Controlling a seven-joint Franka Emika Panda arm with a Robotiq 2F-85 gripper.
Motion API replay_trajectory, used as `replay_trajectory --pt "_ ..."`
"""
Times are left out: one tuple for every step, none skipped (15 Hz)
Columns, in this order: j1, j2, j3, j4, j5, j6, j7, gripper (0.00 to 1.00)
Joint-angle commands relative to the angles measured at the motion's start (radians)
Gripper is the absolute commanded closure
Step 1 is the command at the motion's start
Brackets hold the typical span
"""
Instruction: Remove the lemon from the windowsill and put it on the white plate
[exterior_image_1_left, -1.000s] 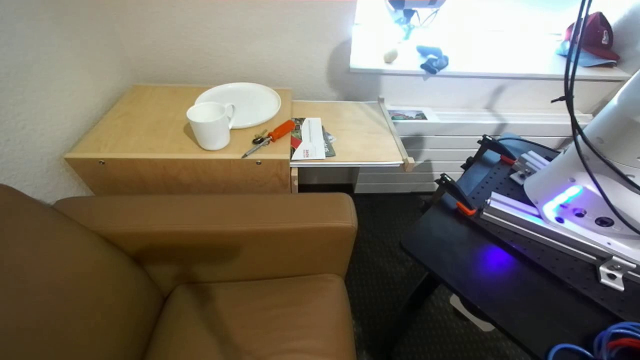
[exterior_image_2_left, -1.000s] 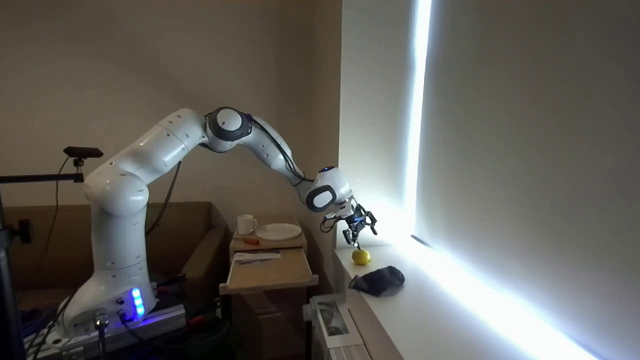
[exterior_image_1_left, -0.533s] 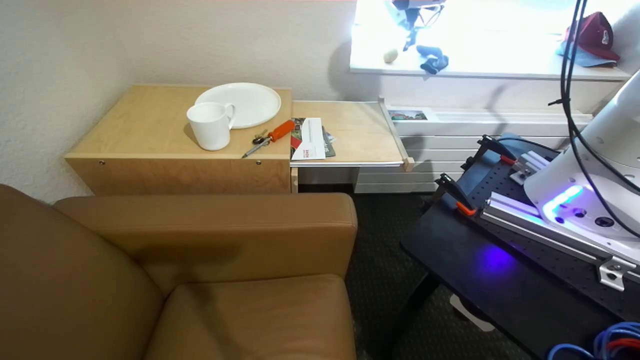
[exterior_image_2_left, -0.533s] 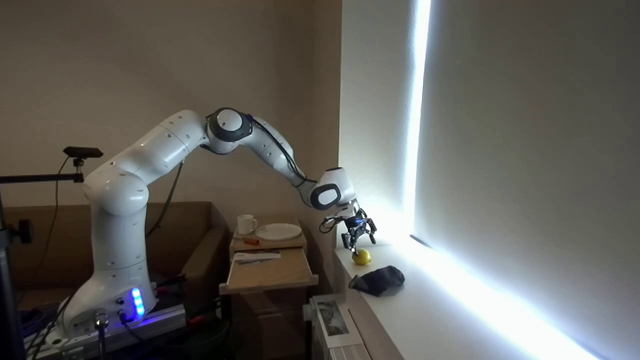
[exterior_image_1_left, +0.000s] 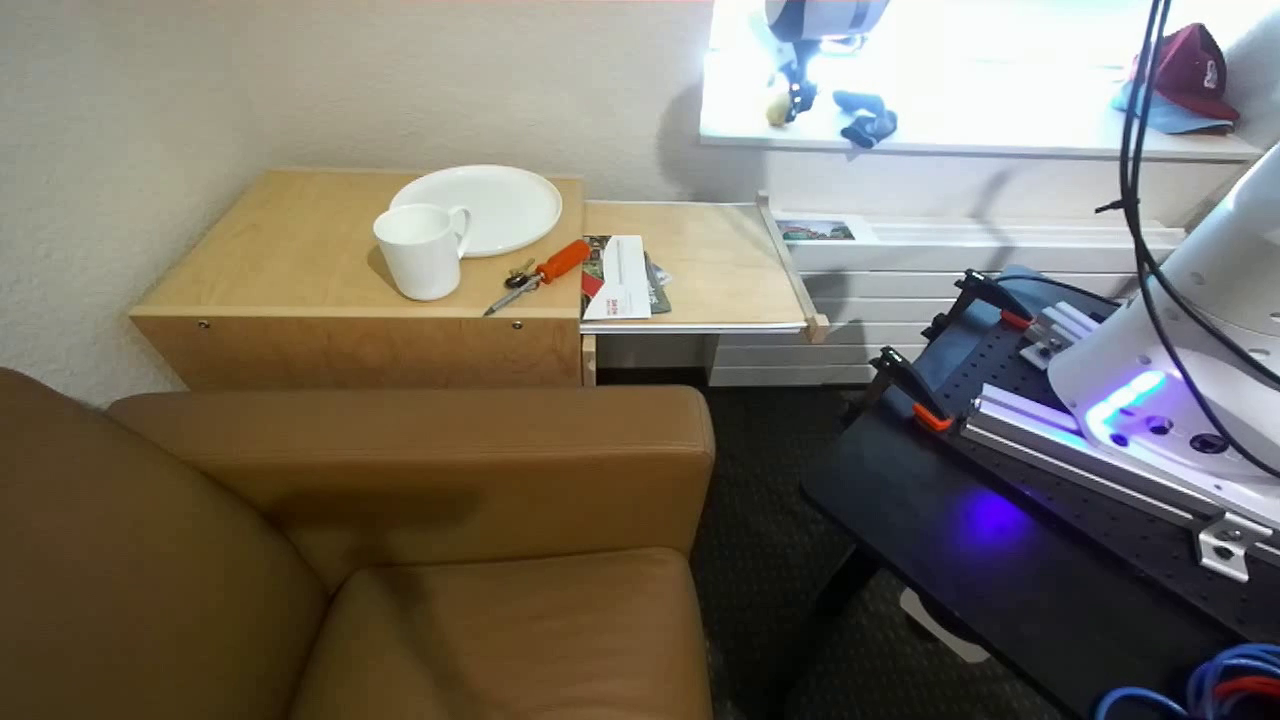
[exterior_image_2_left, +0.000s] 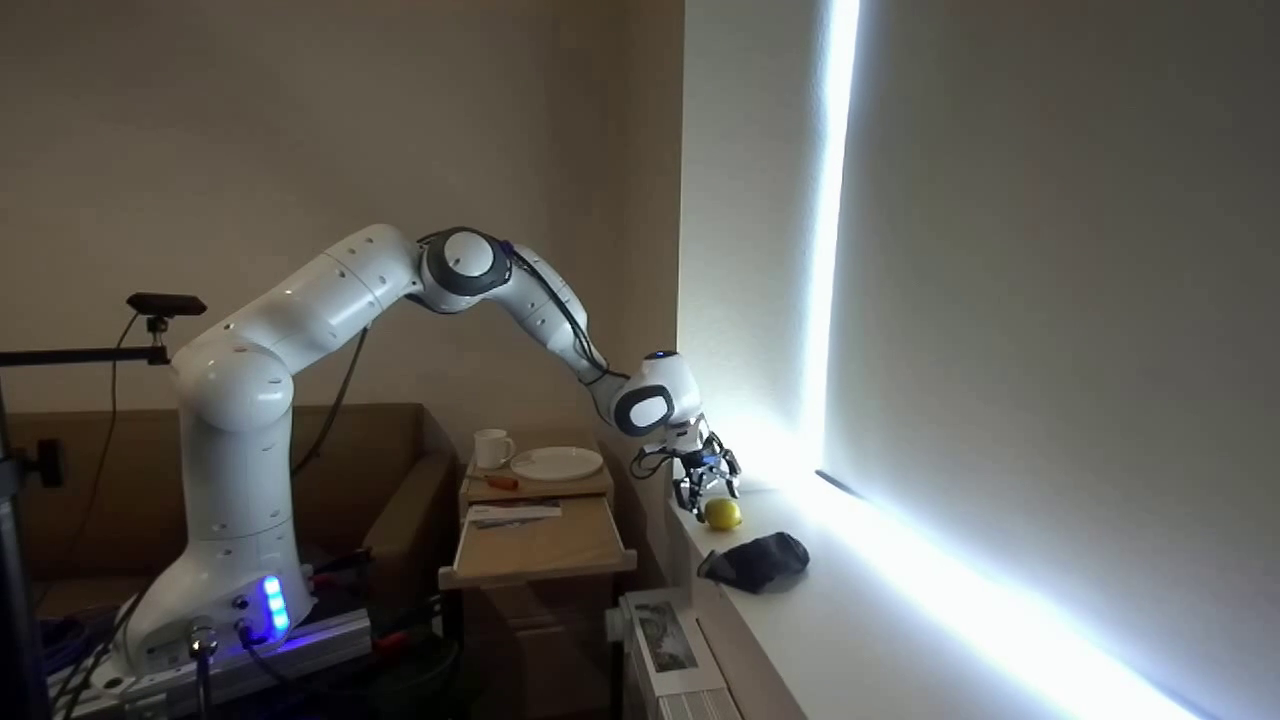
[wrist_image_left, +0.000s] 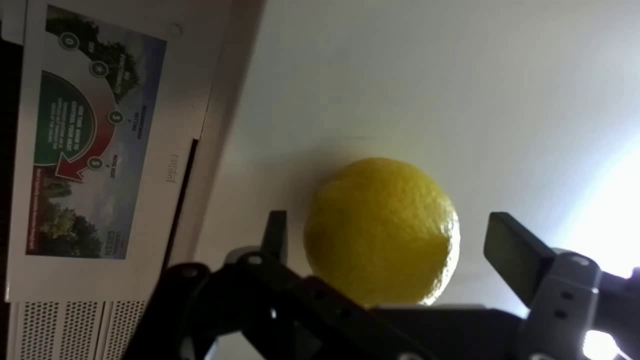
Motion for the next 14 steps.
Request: replay_trajectory --pt "-0.005 0.009 0.006 0.004 -0.005 0.008 0.002 0.0" --pt "0.0 0.015 -0.003 0.009 -0.006 -0.008 0.015 0.11" --pt "-0.003 0.018 -0.001 0.01 -0.003 -0.003 0.017 0.28" --pt "-0.004 0.017 -0.001 0.007 -0.004 0.001 0.017 0.34" --pt "-0.004 0.018 -0.002 0.008 -0.006 0.002 0.017 0.42" --pt "-0.009 0.015 0.003 0.01 -0.005 -0.004 0.012 0.48" --pt "-0.01 0.014 0.003 0.011 -0.003 -0.003 0.013 0.53" --pt "-0.007 0.016 -0.002 0.013 -0.005 -0.002 0.017 0.53" --pt "-0.005 0.013 -0.006 0.01 -0.008 -0.01 0.017 0.54" --pt "-0.008 -0.003 -0.004 -0.001 -0.014 -0.027 0.003 0.55" --pt "-0.003 -0.02 -0.011 -0.014 -0.023 -0.068 -0.001 0.55" --pt "-0.016 -0.061 0.005 -0.043 -0.04 -0.136 -0.046 0.55" --pt "-0.033 -0.099 0.026 -0.071 -0.049 -0.168 -0.093 0.55" --pt "-0.042 -0.141 0.037 -0.105 -0.055 -0.201 -0.135 0.55"
